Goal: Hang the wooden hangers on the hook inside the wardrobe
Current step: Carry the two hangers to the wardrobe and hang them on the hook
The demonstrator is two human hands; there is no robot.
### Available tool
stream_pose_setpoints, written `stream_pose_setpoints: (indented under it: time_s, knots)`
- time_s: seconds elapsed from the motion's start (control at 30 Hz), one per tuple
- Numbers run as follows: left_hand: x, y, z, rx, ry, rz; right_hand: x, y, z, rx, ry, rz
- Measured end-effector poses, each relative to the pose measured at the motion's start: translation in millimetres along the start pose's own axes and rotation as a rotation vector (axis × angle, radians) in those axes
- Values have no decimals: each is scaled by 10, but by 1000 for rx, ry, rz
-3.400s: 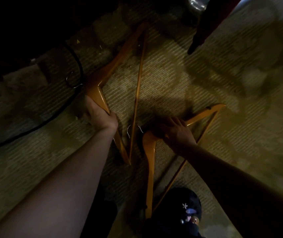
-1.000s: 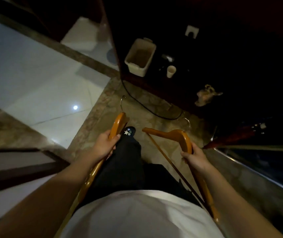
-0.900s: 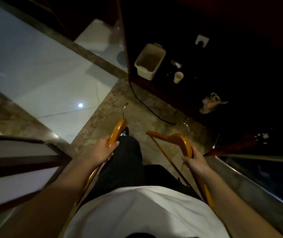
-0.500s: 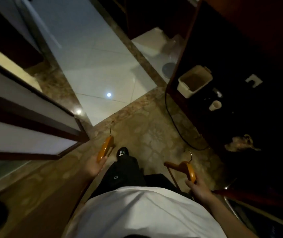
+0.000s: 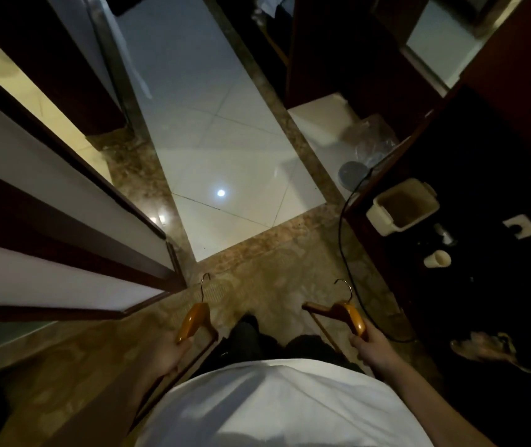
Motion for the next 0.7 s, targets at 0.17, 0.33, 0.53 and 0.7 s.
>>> stream_pose_setpoints:
  time_s: [0.17,0.33,0.53,0.7]
  knots:
    - [-307,404,168,126,22,222,-115,-643,-237,-62,20,66]
    - [-422,771,23,172,-55,243,-362,-954,-477,-43,19,128]
    - [-738,1458,-431,202,-95,238,-831,-1099,-917,50,-3,176]
    - [-1138,2114,-636,150,-61,340,-1466,-1240,-1320,152,-38,106]
Point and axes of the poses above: each hand's wrist, its own z-axis away from the middle knuckle, its own x-axis out of the palm, y = z × x, the point moved 9 cm from there along -z, towards the middle knuckle, and after that the axes turned 12 degrees about -y, right-handed, at the moved point
